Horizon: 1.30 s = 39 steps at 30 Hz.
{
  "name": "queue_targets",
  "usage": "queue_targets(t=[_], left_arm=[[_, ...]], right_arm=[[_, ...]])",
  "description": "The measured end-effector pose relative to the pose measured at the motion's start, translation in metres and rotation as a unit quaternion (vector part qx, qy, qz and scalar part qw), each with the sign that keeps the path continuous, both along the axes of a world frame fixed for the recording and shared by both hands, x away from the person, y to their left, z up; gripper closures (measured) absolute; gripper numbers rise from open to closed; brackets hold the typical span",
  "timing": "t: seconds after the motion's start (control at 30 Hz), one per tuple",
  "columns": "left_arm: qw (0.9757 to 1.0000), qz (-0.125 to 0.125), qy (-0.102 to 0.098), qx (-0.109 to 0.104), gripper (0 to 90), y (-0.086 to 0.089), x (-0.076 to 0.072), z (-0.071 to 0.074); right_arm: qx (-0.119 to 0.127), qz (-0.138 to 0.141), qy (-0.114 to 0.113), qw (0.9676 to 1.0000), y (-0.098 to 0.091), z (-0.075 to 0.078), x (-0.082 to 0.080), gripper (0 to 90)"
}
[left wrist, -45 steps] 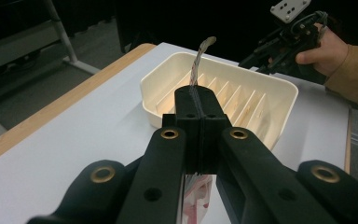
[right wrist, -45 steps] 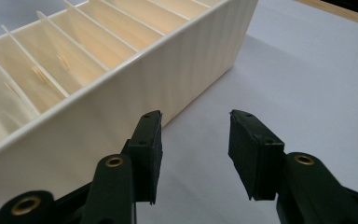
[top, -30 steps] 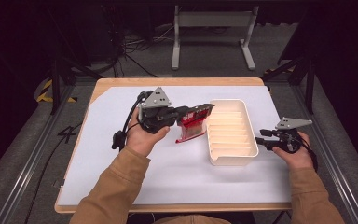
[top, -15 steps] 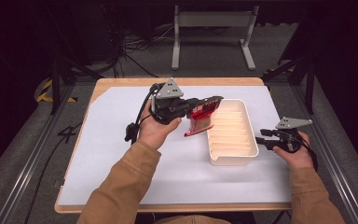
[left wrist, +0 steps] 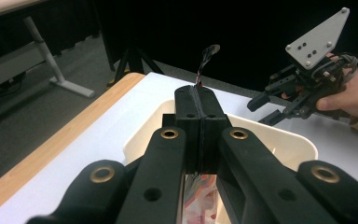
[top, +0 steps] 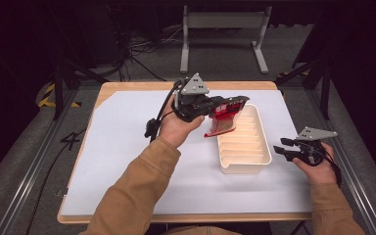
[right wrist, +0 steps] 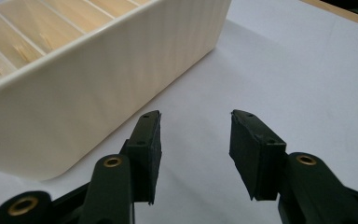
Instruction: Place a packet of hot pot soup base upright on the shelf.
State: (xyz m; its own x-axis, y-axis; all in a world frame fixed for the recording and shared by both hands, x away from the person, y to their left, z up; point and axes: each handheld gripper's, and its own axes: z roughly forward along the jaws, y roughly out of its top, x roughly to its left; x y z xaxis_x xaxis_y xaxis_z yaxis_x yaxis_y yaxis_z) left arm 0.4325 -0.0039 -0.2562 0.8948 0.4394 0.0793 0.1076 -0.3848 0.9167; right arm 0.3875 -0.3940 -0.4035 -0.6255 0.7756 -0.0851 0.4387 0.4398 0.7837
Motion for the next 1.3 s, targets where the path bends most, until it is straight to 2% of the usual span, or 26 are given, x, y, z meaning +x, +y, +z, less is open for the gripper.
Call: queue_targets(t=[0.3, 0.57, 0.73, 1.07, 1.3], left_arm=[[0.9997, -0.009, -0.023, 0.007, 90.0, -0.014, 0.007, 0.005], [0.9992, -0.023, -0.034, -0.002, 90.0, -0.028, 0.021, 0.002], [0.999, -0.027, -0.034, -0.001, 90.0, -0.033, 0.027, -0.003], [0.9989, -0.033, -0.028, -0.018, 90.0, -0.042, 0.042, -0.014], [0.9986, -0.041, -0.029, -0.018, 90.0, -0.051, 0.044, -0.018]], right_arm=[[-0.001, -0.005, 0.0, 1.0, -0.004, 0.0, -0.008, 53.4], [0.002, -0.014, -0.002, 0.9999, -0.011, 0.0, -0.015, 53.1], [0.007, -0.018, -0.004, 0.9998, -0.015, 0.001, -0.017, 53.1], [0.01, -0.02, -0.005, 0.9997, -0.018, 0.001, -0.017, 52.6], [0.013, -0.02, -0.006, 0.9997, -0.021, 0.002, -0.018, 52.4]])
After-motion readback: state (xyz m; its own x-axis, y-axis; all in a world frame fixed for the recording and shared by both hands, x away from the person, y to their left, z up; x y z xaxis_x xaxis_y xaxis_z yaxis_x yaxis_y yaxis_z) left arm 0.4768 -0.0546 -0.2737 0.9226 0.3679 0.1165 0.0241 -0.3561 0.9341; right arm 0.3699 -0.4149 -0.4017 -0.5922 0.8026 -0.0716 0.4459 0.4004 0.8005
